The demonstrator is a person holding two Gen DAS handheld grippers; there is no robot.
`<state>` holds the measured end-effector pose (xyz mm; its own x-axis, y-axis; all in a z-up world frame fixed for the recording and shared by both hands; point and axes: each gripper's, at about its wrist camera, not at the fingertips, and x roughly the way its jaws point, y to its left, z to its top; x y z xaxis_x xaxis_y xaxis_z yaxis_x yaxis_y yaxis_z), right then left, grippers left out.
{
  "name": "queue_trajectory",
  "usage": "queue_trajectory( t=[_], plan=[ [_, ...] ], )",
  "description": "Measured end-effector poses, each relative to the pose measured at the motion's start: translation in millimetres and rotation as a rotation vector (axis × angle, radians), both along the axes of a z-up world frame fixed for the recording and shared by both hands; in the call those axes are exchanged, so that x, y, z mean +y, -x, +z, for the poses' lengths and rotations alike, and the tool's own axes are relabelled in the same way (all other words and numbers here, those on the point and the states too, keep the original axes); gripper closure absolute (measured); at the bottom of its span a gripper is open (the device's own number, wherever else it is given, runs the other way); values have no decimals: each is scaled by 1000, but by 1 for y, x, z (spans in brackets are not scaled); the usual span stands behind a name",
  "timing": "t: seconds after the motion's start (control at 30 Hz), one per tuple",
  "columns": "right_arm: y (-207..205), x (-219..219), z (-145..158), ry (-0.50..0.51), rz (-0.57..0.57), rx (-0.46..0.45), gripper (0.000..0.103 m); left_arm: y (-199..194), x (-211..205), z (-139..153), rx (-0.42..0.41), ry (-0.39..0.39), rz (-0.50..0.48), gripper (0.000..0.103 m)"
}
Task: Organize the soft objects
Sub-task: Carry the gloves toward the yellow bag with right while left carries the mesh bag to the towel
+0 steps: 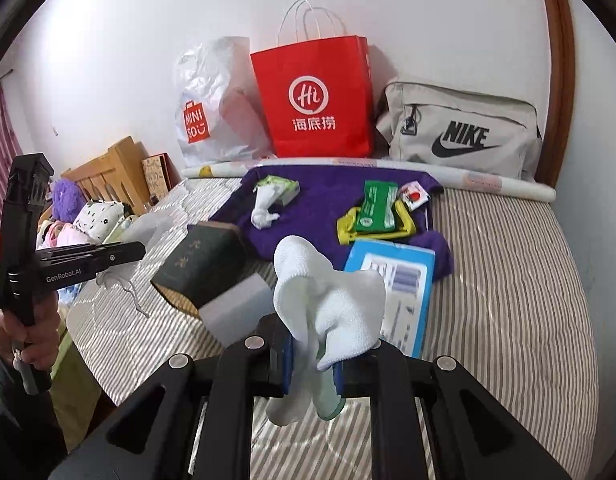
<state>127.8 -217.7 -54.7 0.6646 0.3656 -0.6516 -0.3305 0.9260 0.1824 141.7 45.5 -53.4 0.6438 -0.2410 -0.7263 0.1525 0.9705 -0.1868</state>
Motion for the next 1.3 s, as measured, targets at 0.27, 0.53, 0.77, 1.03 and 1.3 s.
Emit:
queue_trajectory(
  t=[0.27,0.53,0.77,1.03,1.3],
  plan=[
    [-29,8,11,33,-1,-26,88,-27,0,5,4,6,1,96],
    [-59,13,19,50,-18,-50,88,-59,-3,6,14,12,3,96],
    [-84,19,21,50,-9,-51,88,-92,-3,2,36,24,5,96],
    [-129,19,12,34,18,-18,88,-133,3,-11,113,62,21,96],
    [-174,17,-3,35,41,37,88,-171,1,-23,152,65,21,96]
  ],
)
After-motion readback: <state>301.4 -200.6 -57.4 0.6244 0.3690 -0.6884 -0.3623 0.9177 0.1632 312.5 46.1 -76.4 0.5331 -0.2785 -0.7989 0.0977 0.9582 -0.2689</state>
